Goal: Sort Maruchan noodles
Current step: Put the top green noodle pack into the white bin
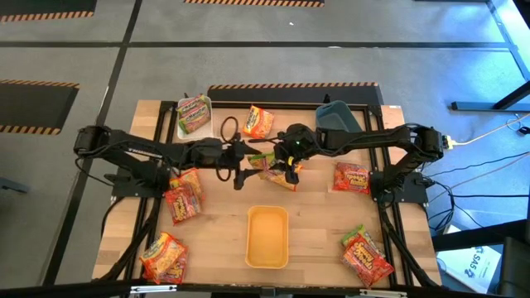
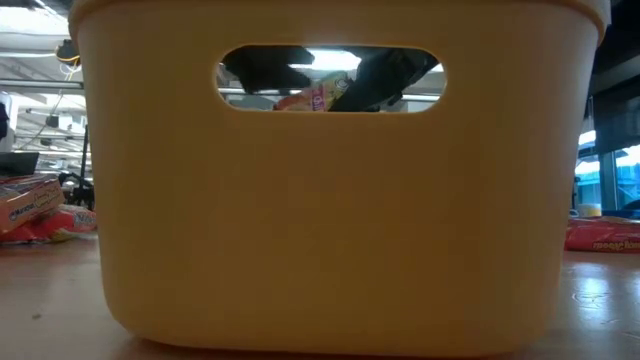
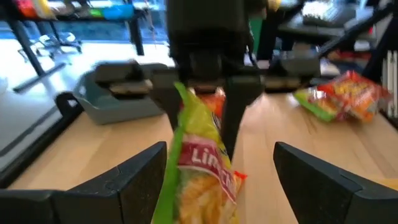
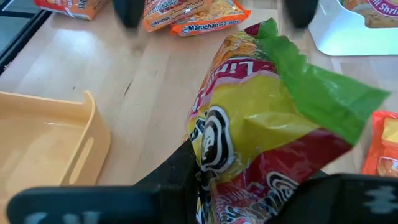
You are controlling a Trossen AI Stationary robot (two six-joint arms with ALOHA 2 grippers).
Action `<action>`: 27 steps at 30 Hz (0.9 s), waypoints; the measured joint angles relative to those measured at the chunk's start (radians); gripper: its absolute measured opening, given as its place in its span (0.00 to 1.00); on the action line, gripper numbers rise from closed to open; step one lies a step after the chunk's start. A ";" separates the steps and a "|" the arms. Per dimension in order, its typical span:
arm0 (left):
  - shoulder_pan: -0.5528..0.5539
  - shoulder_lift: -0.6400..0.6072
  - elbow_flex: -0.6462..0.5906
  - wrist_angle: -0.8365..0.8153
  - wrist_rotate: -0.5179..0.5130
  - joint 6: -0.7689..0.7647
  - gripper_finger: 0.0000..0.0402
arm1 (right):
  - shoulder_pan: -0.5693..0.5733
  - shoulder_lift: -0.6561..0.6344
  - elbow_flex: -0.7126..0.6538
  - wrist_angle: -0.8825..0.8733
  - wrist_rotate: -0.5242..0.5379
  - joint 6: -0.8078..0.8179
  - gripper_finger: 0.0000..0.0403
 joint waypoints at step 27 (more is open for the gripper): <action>0.037 0.204 0.140 -0.227 0.043 -0.025 0.62 | 0.000 0.017 -0.001 0.024 -0.010 -0.003 0.25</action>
